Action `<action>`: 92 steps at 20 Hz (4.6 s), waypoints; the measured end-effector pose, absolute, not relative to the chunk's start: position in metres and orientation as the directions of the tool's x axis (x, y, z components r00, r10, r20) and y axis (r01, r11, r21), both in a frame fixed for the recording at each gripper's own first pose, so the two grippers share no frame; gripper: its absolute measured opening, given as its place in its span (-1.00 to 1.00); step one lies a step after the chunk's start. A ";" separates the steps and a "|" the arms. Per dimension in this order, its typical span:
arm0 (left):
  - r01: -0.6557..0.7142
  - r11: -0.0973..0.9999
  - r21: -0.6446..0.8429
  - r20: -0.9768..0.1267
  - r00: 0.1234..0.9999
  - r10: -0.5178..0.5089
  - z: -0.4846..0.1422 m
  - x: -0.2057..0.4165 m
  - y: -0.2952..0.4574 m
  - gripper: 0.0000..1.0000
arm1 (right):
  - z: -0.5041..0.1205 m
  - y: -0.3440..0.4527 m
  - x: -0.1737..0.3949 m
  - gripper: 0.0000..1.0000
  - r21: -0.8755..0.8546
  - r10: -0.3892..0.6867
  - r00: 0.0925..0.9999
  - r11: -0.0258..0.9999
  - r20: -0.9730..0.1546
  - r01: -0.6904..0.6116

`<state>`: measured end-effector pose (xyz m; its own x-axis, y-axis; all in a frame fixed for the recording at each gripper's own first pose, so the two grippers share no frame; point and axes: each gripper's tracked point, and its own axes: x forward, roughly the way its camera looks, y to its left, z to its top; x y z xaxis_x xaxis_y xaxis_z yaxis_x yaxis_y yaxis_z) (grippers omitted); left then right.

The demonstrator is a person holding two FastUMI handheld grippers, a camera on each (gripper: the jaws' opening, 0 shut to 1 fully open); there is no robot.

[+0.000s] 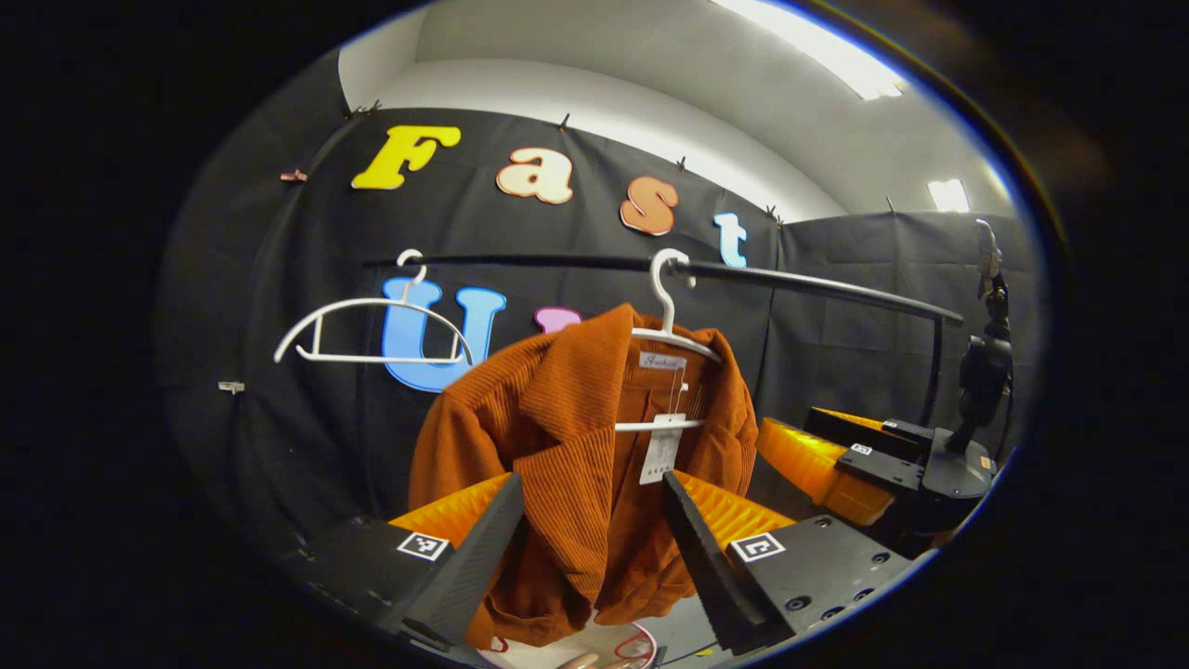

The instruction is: Grasp the clothes on the hanger with both hands and then place them into the laundry hamper below.

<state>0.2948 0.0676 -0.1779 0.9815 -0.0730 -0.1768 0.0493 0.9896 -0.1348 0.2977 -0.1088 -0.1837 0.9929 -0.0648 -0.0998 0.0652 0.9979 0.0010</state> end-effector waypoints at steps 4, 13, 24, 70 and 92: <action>-0.007 0.987 -0.161 -0.190 0.981 -0.024 -0.208 0.314 0.083 0.88 | -0.239 -0.127 0.315 0.95 -0.007 -0.050 0.978 0.999 -0.205 0.050; -0.014 0.987 -0.163 -0.183 0.983 -0.016 -0.222 0.359 0.064 0.89 | -0.291 -0.129 0.352 0.96 0.031 -0.006 0.956 0.999 -0.292 0.016; -0.073 0.963 -0.260 -0.097 0.994 0.049 -0.210 0.401 0.054 0.90 | -0.292 -0.109 0.403 0.96 0.150 0.084 0.966 0.988 -0.245 -0.048; -0.221 0.953 0.206 -0.048 0.971 0.236 -0.091 0.458 0.217 -0.89 | -0.155 -0.266 0.413 -0.80 0.201 0.105 0.993 0.975 -0.052 -0.092; -0.157 0.987 -0.035 -0.163 0.975 0.150 -0.213 0.403 0.168 -0.87 | -0.160 -0.268 0.431 -0.70 0.456 0.170 0.985 0.880 -0.040 -0.134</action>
<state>0.4030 0.1676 -0.2129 0.9752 0.1496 -0.1630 -0.1573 0.9869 -0.0354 0.4310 -0.2681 -0.1600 0.9846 0.1705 -0.0399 -0.1339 0.8801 0.4556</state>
